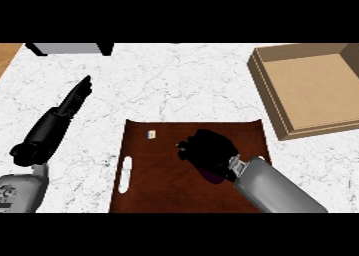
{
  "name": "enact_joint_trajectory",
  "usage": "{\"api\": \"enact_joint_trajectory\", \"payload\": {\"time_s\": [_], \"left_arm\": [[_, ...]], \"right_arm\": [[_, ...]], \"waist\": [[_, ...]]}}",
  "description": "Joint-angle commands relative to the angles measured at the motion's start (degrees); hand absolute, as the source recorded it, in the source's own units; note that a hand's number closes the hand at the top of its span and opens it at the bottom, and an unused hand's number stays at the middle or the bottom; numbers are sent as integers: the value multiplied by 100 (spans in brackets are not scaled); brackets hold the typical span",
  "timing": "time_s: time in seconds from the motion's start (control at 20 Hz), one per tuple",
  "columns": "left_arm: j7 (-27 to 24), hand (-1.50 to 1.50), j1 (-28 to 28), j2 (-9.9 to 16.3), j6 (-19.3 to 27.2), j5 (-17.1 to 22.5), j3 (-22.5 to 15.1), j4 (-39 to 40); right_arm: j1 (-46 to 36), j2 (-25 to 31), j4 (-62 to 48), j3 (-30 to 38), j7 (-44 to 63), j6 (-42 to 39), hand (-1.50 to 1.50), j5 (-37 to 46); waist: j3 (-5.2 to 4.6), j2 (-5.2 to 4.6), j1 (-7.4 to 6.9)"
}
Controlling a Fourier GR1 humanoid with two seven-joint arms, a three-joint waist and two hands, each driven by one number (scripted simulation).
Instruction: Pick the eggplant from the tray and place it in the cardboard box
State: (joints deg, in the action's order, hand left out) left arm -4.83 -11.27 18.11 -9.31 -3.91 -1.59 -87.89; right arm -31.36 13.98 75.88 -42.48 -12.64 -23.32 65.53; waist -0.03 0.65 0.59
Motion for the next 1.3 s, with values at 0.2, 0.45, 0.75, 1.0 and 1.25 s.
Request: {"api": "enact_joint_trajectory", "payload": {"time_s": [0.2,0.45,0.75,1.0,1.25], "left_arm": [[-69,0,231,104,-39,69,159,-59],[-47,0,313,20,35,16,122,-168],[152,0,-32,261,-256,218,343,-103],[147,0,110,154,-168,28,166,-265],[188,0,-71,93,-256,95,156,-221]], "right_arm": [[1669,2136,1658,60,-2960,1338,150,-1111],[2327,3263,2414,1313,-4392,2084,150,-2275],[2807,4103,2867,3007,-5353,2125,150,-3867],[3075,4292,2817,4118,-4464,1333,150,-5606],[2686,4401,2165,4796,-3296,741,150,-6626]], "waist": [[20,-10,251],[14,-20,235],[8,-47,143],[-1,-38,88],[-1,-66,-37]]}}
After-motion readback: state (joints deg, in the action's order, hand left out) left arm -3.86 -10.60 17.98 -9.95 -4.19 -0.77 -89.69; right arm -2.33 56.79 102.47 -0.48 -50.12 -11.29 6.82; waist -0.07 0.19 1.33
